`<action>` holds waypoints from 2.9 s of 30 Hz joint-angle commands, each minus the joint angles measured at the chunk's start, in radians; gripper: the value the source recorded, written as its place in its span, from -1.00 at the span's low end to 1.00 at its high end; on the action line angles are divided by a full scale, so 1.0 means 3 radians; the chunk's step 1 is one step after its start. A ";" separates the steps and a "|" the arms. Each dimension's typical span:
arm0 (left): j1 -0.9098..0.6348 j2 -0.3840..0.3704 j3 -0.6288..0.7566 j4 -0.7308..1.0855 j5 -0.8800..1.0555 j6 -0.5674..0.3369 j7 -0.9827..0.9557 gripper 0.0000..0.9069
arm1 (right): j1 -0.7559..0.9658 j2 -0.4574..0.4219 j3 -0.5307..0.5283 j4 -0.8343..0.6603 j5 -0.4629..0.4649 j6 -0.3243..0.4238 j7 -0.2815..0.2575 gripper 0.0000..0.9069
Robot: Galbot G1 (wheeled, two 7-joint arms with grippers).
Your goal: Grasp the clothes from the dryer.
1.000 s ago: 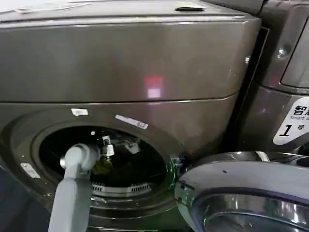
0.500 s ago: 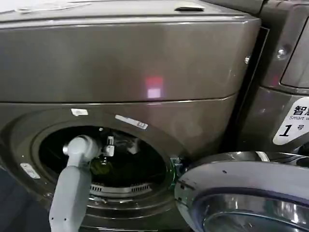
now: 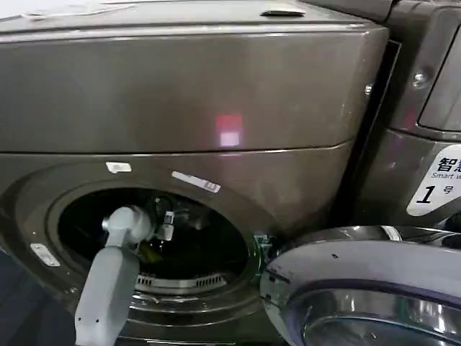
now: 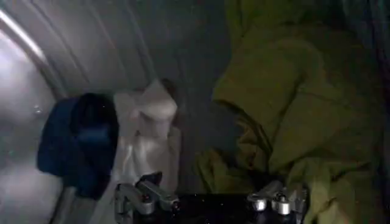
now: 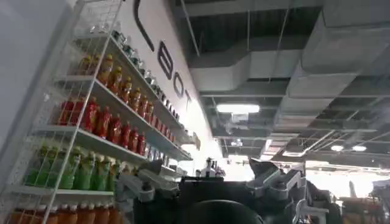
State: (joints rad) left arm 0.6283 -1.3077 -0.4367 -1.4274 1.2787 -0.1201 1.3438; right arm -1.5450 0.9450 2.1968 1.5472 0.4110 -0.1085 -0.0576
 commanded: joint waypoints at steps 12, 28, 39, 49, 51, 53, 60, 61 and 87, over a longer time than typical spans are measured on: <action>-0.0087 -0.0067 0.0067 0.0303 -0.0233 0.0020 0.0018 -1.00 | 0.0037 0.0003 -0.0042 0.0013 -0.0102 0.0011 0.0014 1.00; -0.0123 -0.0096 0.0076 0.0265 -0.0246 0.0020 0.0016 -1.00 | 0.0038 0.0015 -0.0058 0.0005 -0.0097 0.0016 0.0017 1.00; -0.0184 -0.0126 -0.0050 0.0052 -0.1015 0.0364 -0.0305 -1.00 | 0.0038 0.0026 -0.0062 0.0011 -0.0094 0.0018 0.0023 1.00; -0.0381 -0.0312 -0.0090 0.0034 -0.1608 0.0968 -0.2273 -1.00 | 0.0055 0.0077 -0.0126 0.0077 -0.0025 0.0054 0.0040 1.00; -0.0407 -0.0386 -0.0088 0.0032 -0.1708 0.1141 -0.2573 -1.00 | 0.0058 0.0077 -0.0121 0.0076 -0.0019 0.0078 0.0038 1.00; -0.0461 -0.0458 -0.0097 0.0065 -0.1880 0.1372 -0.2938 -1.00 | 0.0055 0.0076 -0.0115 0.0077 -0.0011 0.0089 0.0039 1.00; -0.0513 -0.0682 -0.0113 0.0182 -0.2566 0.1684 -0.3993 -1.00 | 0.0059 0.0111 -0.0084 0.0213 -0.0024 -0.0153 0.0165 1.00; -0.0504 -0.0721 -0.0124 0.0195 -0.2643 0.1704 -0.4080 -1.00 | 0.0050 0.0122 -0.0085 0.0210 0.0003 -0.0072 0.0144 1.00; -0.0455 -0.0905 -0.0163 0.0211 -0.3563 0.1864 -0.4931 -1.00 | -0.0019 0.0126 -0.0029 0.0128 0.0028 0.0191 0.0167 1.00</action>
State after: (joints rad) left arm 0.4904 -1.5685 -0.4854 -1.3673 0.2667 0.4256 -0.0728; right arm -1.5502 0.9821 2.1864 1.5867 0.4186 -0.0562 -0.0111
